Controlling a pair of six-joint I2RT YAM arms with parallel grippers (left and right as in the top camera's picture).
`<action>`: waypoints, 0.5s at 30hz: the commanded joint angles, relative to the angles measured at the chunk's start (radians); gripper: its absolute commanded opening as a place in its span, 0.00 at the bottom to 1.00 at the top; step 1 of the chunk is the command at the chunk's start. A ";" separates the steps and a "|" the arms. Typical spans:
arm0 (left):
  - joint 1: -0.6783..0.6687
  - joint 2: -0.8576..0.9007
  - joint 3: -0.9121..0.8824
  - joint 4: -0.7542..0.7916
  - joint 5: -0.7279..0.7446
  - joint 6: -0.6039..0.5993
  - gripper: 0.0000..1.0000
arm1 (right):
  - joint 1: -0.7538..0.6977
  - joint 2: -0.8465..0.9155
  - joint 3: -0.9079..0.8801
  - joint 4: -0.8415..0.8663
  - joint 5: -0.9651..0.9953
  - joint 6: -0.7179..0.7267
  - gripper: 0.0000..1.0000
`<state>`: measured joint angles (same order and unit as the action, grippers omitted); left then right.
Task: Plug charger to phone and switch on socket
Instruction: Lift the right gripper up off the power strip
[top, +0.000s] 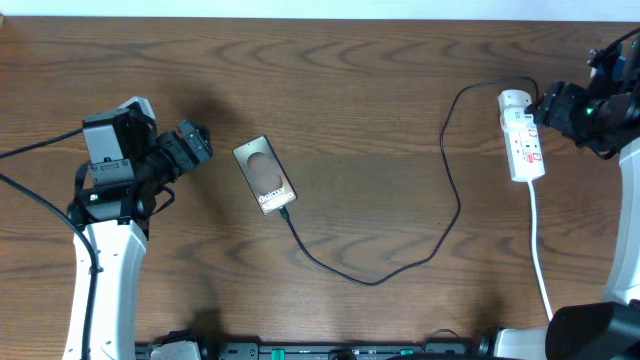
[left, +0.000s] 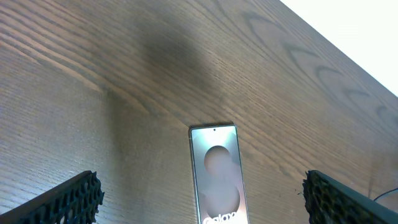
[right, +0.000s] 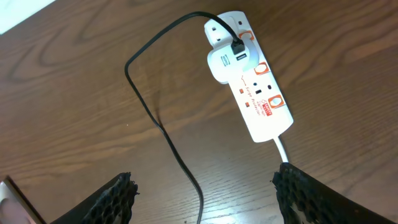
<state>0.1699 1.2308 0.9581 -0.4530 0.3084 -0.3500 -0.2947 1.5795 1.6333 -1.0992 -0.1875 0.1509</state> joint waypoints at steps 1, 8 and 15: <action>0.005 -0.002 0.003 -0.003 -0.007 0.010 0.98 | 0.009 -0.014 0.001 -0.002 0.001 -0.011 0.72; 0.005 -0.002 0.003 -0.003 -0.007 0.010 0.98 | 0.009 -0.014 0.001 -0.002 0.001 -0.018 0.72; 0.005 -0.002 0.003 -0.003 -0.007 0.010 0.98 | 0.009 -0.014 0.001 -0.002 0.001 -0.018 0.72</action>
<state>0.1699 1.2308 0.9581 -0.4530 0.3084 -0.3504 -0.2947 1.5795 1.6333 -1.0992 -0.1871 0.1478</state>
